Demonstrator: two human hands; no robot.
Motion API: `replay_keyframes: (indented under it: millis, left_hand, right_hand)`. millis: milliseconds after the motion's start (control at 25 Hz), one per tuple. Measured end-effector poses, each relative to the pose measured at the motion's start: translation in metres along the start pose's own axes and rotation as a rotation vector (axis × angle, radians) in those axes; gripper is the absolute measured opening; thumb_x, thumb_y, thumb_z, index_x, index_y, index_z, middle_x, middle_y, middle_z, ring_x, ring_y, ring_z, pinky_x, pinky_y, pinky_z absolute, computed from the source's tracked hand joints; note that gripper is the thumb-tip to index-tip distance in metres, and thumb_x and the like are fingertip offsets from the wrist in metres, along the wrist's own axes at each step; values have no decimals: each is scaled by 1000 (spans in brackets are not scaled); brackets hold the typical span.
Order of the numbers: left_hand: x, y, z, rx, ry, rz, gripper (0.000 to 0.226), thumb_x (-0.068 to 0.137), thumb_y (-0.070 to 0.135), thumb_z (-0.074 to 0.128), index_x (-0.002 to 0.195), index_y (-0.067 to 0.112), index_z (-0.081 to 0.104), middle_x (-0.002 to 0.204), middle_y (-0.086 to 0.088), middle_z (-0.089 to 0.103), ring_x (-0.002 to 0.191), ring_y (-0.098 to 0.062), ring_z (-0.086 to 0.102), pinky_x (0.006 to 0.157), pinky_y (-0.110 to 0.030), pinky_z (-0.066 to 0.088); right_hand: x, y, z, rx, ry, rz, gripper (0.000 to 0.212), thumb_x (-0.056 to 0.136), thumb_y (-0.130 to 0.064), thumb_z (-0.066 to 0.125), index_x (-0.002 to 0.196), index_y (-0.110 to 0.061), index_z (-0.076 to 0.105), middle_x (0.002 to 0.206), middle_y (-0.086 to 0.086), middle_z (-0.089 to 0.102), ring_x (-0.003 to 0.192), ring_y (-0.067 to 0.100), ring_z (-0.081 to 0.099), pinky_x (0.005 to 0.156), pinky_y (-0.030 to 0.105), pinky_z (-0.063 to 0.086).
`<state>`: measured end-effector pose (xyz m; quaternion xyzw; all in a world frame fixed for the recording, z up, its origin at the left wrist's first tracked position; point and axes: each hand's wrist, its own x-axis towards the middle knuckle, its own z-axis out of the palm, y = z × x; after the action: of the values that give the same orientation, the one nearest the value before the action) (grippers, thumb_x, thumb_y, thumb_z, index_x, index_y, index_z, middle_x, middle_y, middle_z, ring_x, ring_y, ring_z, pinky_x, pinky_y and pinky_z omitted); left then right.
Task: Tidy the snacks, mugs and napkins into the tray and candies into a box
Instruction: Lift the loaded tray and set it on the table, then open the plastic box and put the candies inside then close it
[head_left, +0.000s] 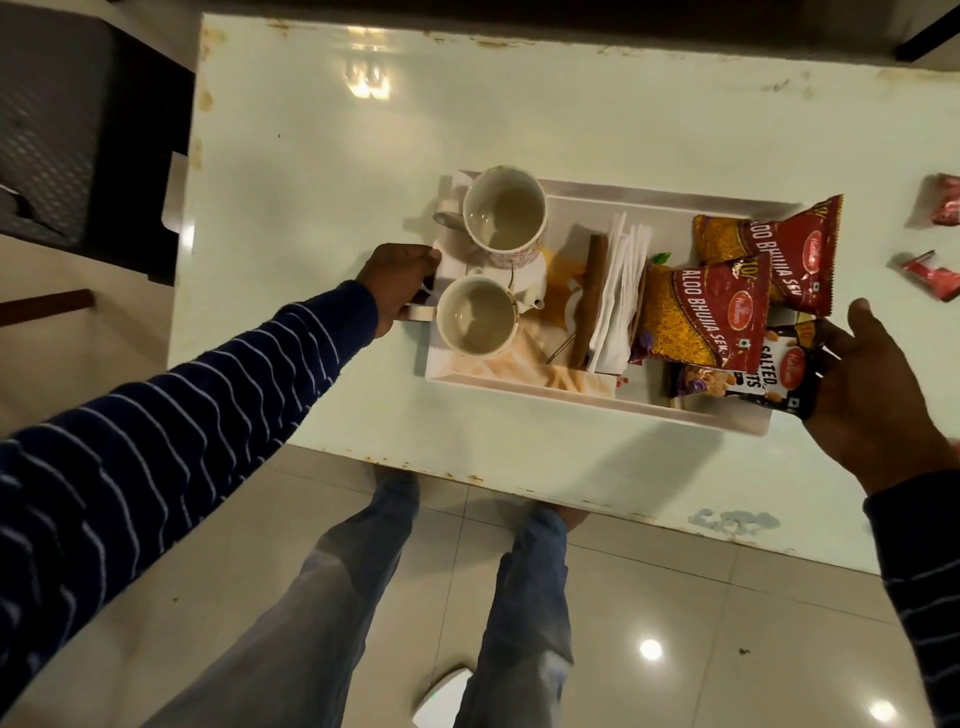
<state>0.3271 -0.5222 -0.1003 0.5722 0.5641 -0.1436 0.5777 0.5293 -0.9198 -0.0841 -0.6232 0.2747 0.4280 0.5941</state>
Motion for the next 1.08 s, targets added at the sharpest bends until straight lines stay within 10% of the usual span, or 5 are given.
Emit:
replay_keyframes:
  millis: [560, 800, 1080]
  left_hand:
    - [-37, -29, 4, -362, 166, -81, 27, 97, 45, 56, 97, 21, 69, 98, -3, 74, 88, -20, 71, 68, -34, 59]
    - [-103, -91, 34, -376, 361, -186, 49, 103, 52, 37, 115, 12, 63, 107, -7, 69, 84, -21, 68, 67, -34, 51]
    - [-194, -152, 155, 162, -103, 142, 16, 97, 21, 62, 83, 17, 70, 77, -3, 73, 70, -17, 70, 57, -20, 54]
  right_hand:
    - [-34, 14, -21, -208, 158, -280, 27, 103, -35, 51, 121, -20, 64, 127, 10, 65, 120, 31, 62, 100, 49, 48]
    - [-103, 48, -72, -115, 301, -258, 24, 101, -32, 56, 119, -21, 66, 116, 5, 71, 105, 25, 70, 83, 36, 54]
    - [-144, 70, -134, -115, 522, -213, 13, 97, -29, 62, 103, -26, 72, 108, 6, 74, 97, 26, 72, 77, 37, 56]
